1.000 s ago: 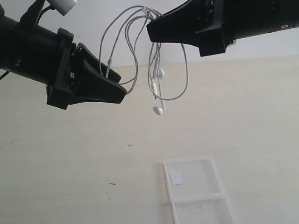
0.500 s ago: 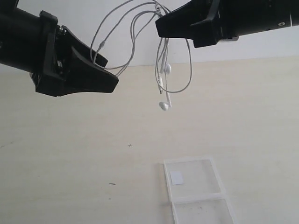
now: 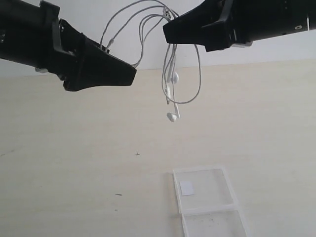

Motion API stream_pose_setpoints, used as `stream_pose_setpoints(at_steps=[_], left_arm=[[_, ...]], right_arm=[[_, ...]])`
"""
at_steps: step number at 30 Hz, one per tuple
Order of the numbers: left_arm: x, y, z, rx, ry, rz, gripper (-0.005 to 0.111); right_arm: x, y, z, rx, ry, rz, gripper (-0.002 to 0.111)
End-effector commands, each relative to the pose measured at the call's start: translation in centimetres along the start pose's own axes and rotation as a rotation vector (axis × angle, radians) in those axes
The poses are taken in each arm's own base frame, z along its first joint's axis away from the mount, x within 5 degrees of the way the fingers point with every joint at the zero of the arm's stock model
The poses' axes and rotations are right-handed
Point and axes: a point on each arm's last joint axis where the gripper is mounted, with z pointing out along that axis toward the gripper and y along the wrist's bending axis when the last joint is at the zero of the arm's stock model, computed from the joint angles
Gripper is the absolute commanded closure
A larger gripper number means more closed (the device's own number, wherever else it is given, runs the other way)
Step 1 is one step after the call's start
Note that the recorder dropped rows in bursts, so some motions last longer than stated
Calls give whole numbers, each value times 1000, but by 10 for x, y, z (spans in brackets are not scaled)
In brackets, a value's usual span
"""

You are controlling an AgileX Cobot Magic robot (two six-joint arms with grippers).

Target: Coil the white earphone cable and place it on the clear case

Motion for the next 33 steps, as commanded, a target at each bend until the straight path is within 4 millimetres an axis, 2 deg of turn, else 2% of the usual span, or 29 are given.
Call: stream_pose_setpoints(at_steps=[1,10,16,24,27,33], left_arm=[[0,4,-3,-72,12,-33,7],[14,11,-6,-152,159,-14,7],[14,12,-6,-161,161,-7,7],[15,10,-6,-144,173,-10,7],[15,10,-6,-143,174,-10,7],[15,10,-6,-136,172,-15,7]], right_arm=[[13,-5,1,55,46,5,108],[23,-8,-4,127,133,14,108],[29,-2,-22,176,341,32,108],[10,21,-48,52,528,106,108],[1,22,-54,97,517,126,108],[7,16,-59,194,571,163,108]])
